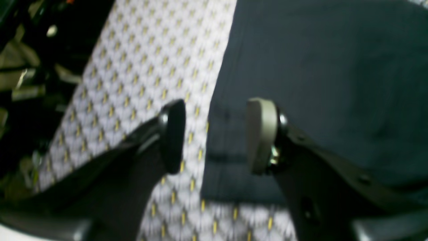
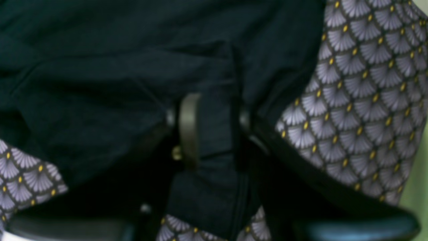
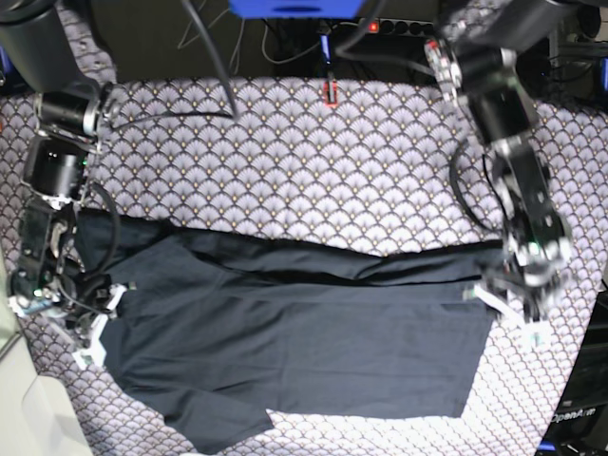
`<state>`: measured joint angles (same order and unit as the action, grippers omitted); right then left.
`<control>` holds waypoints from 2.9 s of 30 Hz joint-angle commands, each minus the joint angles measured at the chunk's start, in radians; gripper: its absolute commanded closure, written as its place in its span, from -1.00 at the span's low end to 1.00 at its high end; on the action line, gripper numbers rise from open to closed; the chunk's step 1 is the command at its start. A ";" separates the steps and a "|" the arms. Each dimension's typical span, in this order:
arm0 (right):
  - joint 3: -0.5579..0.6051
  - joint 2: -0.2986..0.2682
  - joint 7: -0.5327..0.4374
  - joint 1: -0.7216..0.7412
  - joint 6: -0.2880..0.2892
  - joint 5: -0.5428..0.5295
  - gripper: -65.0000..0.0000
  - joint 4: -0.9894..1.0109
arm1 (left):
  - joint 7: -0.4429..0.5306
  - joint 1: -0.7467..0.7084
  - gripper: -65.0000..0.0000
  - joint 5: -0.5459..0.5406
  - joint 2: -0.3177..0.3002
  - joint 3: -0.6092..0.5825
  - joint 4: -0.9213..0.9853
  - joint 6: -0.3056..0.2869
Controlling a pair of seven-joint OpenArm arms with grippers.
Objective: Fold the T-shirt properly
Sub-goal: 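Lift the grasped edge and pull it toward the hem with both grippers, then hold the shirt edge with both grippers, adjusting the grip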
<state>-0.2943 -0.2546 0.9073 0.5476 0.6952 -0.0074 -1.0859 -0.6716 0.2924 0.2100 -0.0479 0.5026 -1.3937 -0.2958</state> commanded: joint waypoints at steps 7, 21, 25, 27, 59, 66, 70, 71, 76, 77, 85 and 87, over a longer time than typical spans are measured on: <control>-0.075 -0.025 -0.015 -0.037 0.003 -0.004 0.06 -0.024 | 0.079 -0.175 0.11 -0.024 0.007 -0.072 -0.080 -0.004; -0.078 -0.042 -0.069 -0.272 0.003 -0.006 0.04 -0.161 | 0.235 -0.264 0.11 -0.025 0.023 0.001 -0.074 0.011; -0.078 -0.041 -0.064 -0.295 0.003 -0.006 0.04 -0.193 | 0.250 -0.229 0.11 -0.016 0.066 0.107 -0.051 0.011; -0.078 -0.041 -0.064 -0.300 0.003 -0.006 0.04 -0.193 | 0.250 -0.201 0.11 -0.022 0.067 0.155 -0.002 0.011; -0.072 -0.042 -0.060 -0.317 0.003 -0.004 0.04 -0.188 | 0.362 -0.066 0.11 -0.160 0.069 0.238 0.218 0.011; -0.072 -0.042 -0.060 -0.317 0.003 -0.004 0.04 -0.188 | 0.370 -0.057 0.11 -0.160 0.070 0.238 0.271 0.011; -0.072 -0.044 -0.060 -0.338 0.003 -0.004 0.04 -0.195 | 0.372 -0.035 0.12 -0.162 0.066 0.238 0.331 0.011; -0.072 -0.045 -0.061 -0.340 0.003 -0.004 0.04 -0.193 | 0.372 -0.035 0.12 -0.162 0.067 0.238 0.334 0.011; -0.075 -0.045 -0.063 -0.343 0.003 -0.004 0.04 -0.193 | 0.373 -0.032 0.12 -0.162 0.069 0.238 0.334 0.011; -0.075 -0.045 -0.063 -0.343 0.003 -0.004 0.04 -0.193 | 0.373 -0.032 0.12 -0.162 0.069 0.238 0.334 0.011; -0.072 -0.045 -0.061 -0.364 0.003 -0.003 0.05 -0.193 | 0.373 -0.022 0.13 -0.195 0.066 0.238 0.337 0.010; -0.070 -0.045 -0.064 -0.369 0.003 -0.003 0.05 -0.193 | 0.373 -0.017 0.19 -0.237 0.052 0.236 0.343 0.010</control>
<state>-0.3637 -0.2829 0.8375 0.1627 0.6952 -0.0074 -1.2617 -0.3191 0.2508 -0.0196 0.0147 0.7422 -1.0351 -0.2821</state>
